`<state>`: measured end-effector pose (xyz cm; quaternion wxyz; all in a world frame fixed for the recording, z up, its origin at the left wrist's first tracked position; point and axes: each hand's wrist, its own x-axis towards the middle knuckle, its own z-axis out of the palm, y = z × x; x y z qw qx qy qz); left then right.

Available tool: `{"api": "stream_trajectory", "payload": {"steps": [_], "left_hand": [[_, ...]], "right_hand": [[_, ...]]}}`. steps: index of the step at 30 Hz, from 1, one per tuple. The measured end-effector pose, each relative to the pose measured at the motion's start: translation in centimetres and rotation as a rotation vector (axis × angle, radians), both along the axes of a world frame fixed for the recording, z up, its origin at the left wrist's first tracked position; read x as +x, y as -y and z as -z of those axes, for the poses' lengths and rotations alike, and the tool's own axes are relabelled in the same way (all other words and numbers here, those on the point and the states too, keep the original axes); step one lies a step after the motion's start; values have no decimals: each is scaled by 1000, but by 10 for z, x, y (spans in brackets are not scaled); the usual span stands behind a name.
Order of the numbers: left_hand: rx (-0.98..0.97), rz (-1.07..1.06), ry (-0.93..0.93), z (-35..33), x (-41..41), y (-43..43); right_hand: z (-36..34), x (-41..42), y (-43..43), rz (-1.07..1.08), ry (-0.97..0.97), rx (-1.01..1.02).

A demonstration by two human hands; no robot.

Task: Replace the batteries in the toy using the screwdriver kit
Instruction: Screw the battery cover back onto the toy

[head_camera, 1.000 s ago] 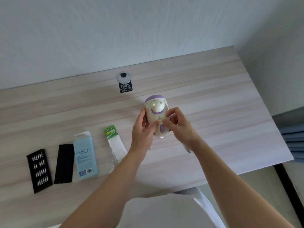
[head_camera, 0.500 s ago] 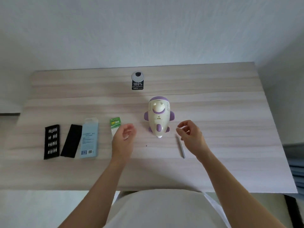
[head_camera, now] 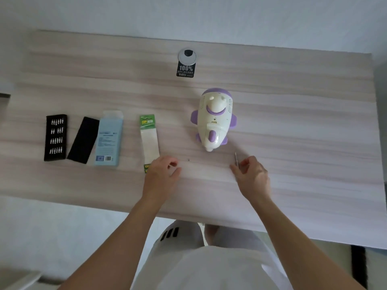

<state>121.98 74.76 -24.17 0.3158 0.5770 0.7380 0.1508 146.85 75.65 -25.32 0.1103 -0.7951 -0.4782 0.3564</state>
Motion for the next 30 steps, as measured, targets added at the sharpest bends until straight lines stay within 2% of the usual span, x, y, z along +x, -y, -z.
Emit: {"api": "stream_trajectory", "payload": {"steps": [7,19,30], "left_hand": [[185,90,-161,32,14,-3],[195,5,-129,40,22,-10],[189,81,-206,43,25,-16]], "right_hand": [[8,-12,8,29,111,28],[8,-19,13,50,117,34],[11,-21,13,13,145,36]]}}
